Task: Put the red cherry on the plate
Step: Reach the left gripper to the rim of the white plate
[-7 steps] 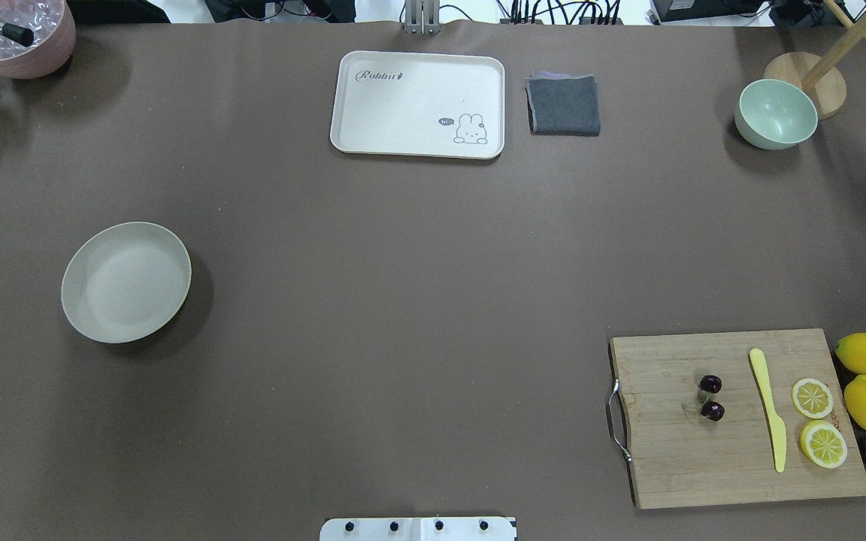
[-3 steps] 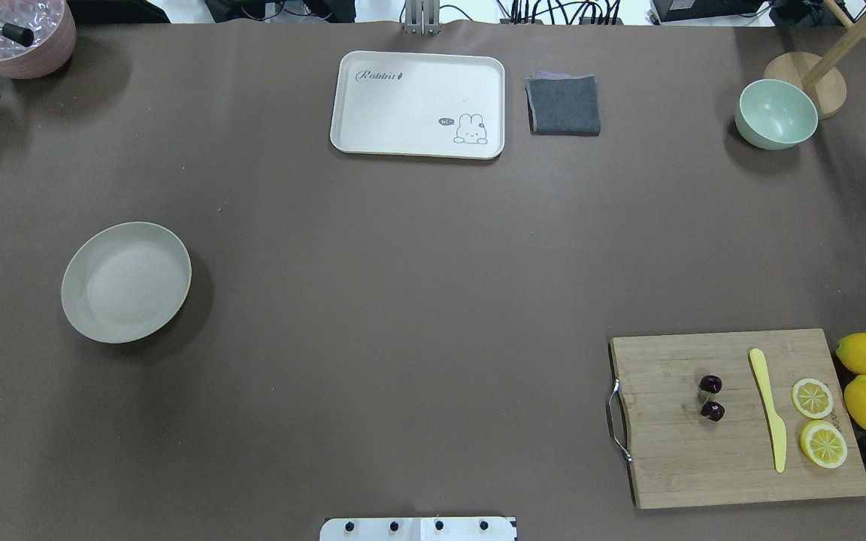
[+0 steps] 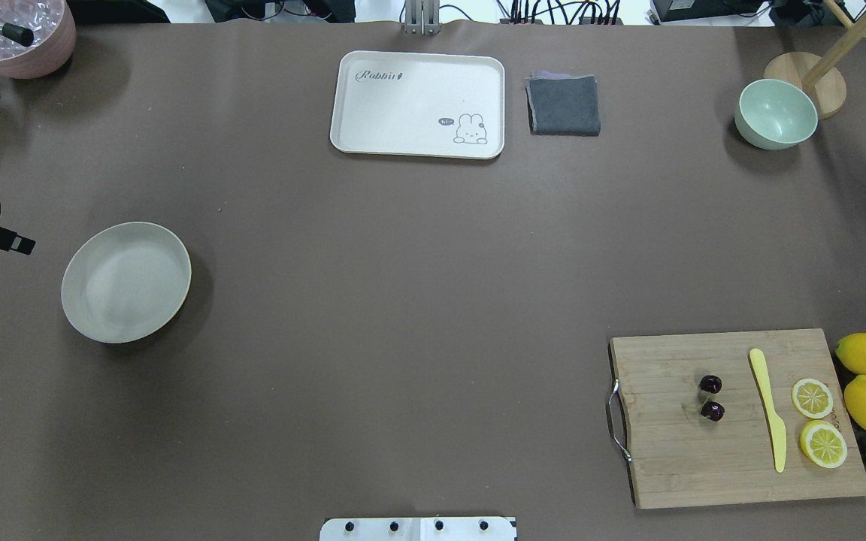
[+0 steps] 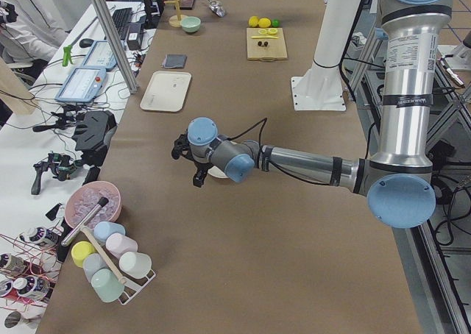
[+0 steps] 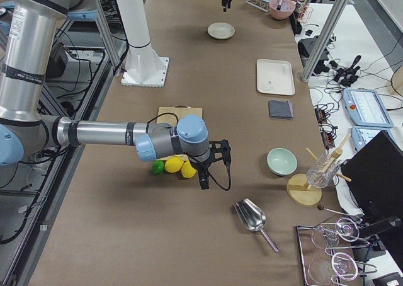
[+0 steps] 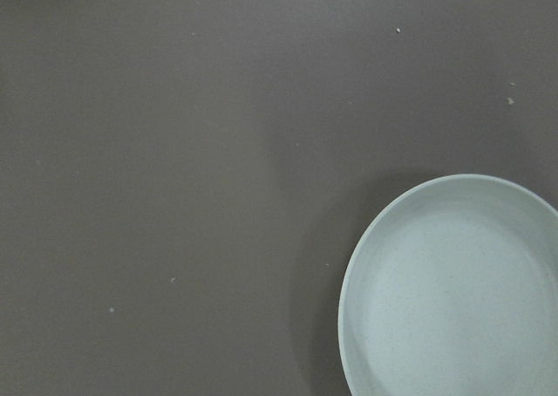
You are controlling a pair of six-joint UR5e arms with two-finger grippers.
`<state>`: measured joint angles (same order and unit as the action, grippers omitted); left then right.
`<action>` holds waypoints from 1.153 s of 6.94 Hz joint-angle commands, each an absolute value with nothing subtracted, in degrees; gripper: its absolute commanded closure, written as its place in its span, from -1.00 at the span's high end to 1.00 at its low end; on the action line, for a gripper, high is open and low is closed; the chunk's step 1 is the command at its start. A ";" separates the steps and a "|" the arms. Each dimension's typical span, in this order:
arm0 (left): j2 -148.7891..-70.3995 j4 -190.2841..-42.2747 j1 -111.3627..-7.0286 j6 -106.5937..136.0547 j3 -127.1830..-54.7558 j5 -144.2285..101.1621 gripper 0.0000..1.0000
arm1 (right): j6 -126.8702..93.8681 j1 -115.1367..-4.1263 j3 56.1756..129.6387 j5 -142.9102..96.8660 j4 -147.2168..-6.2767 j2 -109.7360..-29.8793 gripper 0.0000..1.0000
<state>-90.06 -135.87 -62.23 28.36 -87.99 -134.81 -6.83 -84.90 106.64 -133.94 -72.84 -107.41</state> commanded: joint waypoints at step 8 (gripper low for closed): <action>-91.31 -155.03 -53.26 50.07 -83.40 -128.76 -1.00 | -6.77 -84.90 106.52 -133.86 -72.51 -107.49 1.00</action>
<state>-90.87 -152.93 -53.27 46.84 -82.93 -128.56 -6.81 -84.90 106.52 -133.83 -72.51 -107.49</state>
